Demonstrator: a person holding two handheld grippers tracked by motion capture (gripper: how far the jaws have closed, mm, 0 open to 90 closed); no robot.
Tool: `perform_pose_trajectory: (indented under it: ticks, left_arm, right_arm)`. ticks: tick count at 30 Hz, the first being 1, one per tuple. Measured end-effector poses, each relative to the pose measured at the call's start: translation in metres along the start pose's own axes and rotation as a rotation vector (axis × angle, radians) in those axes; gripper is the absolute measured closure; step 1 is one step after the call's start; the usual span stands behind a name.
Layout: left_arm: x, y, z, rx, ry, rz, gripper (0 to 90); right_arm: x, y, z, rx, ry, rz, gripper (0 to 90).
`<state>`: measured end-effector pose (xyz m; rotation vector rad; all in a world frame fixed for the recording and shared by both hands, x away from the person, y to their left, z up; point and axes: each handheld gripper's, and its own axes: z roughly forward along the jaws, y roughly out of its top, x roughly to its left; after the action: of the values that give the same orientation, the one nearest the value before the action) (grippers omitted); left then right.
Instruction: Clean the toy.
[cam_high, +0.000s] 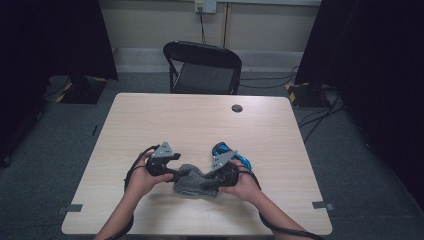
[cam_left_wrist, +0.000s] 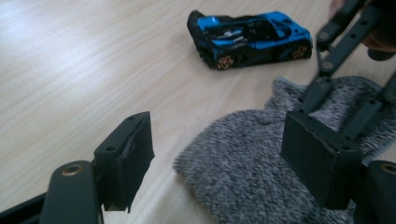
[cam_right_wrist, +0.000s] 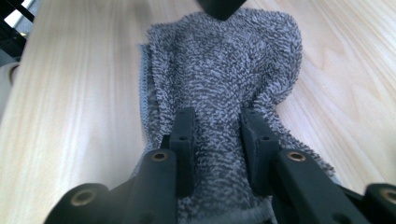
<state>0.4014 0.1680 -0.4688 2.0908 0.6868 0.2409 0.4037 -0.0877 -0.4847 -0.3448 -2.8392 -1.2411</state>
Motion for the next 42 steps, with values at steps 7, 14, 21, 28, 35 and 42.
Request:
perform_pose_trajectory:
  ticks: [7, 14, 21, 28, 35, 42]
  left_arm:
    - [-0.004, -0.005, 0.0, -0.008, -0.03, 0.02, 26.7]
    - [-0.008, -0.009, 0.004, 0.031, -0.058, 0.049, 27.3]
    - [-0.017, -0.013, 0.007, 0.068, -0.064, 0.087, 27.3]
    - [-0.02, -0.018, 0.014, 0.106, -0.051, 0.088, 27.2]
    - [-0.02, -0.022, 0.017, 0.122, -0.037, 0.055, 34.5]
    - [-0.022, -0.02, 0.014, 0.124, -0.046, 0.056, 44.5]
  right_arm:
    - [-0.005, 0.009, 0.006, 0.022, -0.026, -0.032, 53.4]
    - [-0.014, 0.009, -0.006, 0.018, -0.088, -0.019, 45.3]
    - [-0.021, 0.008, -0.012, -0.005, -0.131, 0.013, 42.9]
    - [-0.017, 0.003, -0.017, -0.022, -0.151, 0.051, 37.6]
    - [-0.021, -0.011, -0.05, -0.074, -0.272, 0.187, 23.5]
    - [-0.032, -0.029, -0.067, -0.095, -0.395, 0.257, 17.9]
